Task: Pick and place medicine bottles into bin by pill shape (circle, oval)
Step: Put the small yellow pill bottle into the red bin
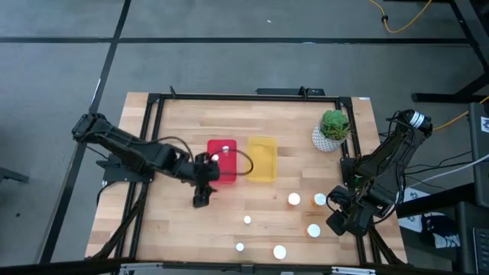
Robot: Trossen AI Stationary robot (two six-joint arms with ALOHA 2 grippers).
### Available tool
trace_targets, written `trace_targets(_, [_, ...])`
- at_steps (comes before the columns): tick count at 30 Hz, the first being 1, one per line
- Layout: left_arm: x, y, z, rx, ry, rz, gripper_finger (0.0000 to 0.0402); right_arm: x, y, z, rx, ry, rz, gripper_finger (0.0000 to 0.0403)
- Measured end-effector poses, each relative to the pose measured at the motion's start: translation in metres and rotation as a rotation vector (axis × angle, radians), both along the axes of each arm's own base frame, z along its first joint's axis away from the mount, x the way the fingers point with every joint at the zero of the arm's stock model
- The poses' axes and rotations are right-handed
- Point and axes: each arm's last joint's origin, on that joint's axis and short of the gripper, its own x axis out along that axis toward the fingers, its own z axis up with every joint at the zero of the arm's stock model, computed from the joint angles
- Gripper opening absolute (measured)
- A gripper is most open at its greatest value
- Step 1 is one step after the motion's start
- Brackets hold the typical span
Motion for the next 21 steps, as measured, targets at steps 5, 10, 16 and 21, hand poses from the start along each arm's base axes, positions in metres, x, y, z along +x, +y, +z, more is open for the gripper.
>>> trace_targets(5, [-0.007,-0.030,0.004,-0.024,-0.068,-0.104,0.0190,0.000,0.000,0.000,0.000,0.000,0.000,0.0135])
trace_targets(10, [-0.011,-0.056,0.012,-0.017,-0.201,-0.142,0.0190,0.000,0.000,0.000,0.000,0.000,0.000,0.0135])
trace_targets(16, [-0.016,-0.071,0.014,0.013,-0.262,-0.146,0.0190,0.000,0.000,0.000,0.001,-0.001,0.000,0.0135])
trace_targets(21, [-0.010,-0.079,0.003,0.029,-0.242,-0.157,0.0190,0.000,0.000,0.000,0.003,-0.002,0.000,0.0135])
